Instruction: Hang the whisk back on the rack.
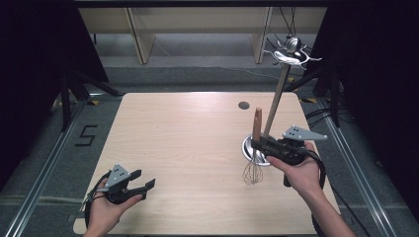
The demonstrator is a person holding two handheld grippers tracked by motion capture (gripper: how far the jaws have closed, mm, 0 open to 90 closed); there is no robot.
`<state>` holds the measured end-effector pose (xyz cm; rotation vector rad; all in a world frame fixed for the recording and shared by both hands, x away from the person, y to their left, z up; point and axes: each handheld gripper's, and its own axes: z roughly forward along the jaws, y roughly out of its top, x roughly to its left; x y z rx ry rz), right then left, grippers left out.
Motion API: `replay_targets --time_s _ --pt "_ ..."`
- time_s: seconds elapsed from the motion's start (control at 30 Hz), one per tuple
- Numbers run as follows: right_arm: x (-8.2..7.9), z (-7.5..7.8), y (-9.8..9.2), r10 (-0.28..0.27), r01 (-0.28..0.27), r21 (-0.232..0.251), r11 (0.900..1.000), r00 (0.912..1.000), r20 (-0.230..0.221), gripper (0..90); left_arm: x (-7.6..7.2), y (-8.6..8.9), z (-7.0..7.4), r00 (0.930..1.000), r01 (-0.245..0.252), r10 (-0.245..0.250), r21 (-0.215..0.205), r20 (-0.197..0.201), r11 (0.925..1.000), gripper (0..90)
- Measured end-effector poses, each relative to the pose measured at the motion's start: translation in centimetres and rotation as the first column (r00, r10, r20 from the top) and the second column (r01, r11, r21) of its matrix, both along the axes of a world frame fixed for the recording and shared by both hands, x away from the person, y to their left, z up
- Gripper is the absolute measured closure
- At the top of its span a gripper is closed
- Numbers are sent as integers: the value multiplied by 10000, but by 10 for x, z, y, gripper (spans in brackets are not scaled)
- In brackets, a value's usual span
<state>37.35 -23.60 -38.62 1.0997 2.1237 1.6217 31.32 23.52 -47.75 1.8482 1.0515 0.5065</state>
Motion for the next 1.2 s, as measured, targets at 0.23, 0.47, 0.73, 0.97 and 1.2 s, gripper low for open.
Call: replay_targets --time_s 0.23,0.47,0.73,0.97,1.2 --pt "1 5 0 -259 255 153 9996 9993 286 739 0 0 0 10000 -3 3 -3 2 10000 348" --pt "4 13 1 -344 336 123 9994 9968 720 739 1 1 1 9997 128 -131 174 201 9998 348" --pt "4 20 5 -437 403 394 9984 9949 913 739 1 1 1 9998 110 -112 111 156 9999 348" --pt "4 25 8 -670 611 657 9960 9935 923 739 2 2 1 9993 236 -243 226 285 9995 348" --pt "6 30 14 -906 776 1112 9908 9889 1175 738 1 1 1 9998 158 -159 69 147 9999 348"
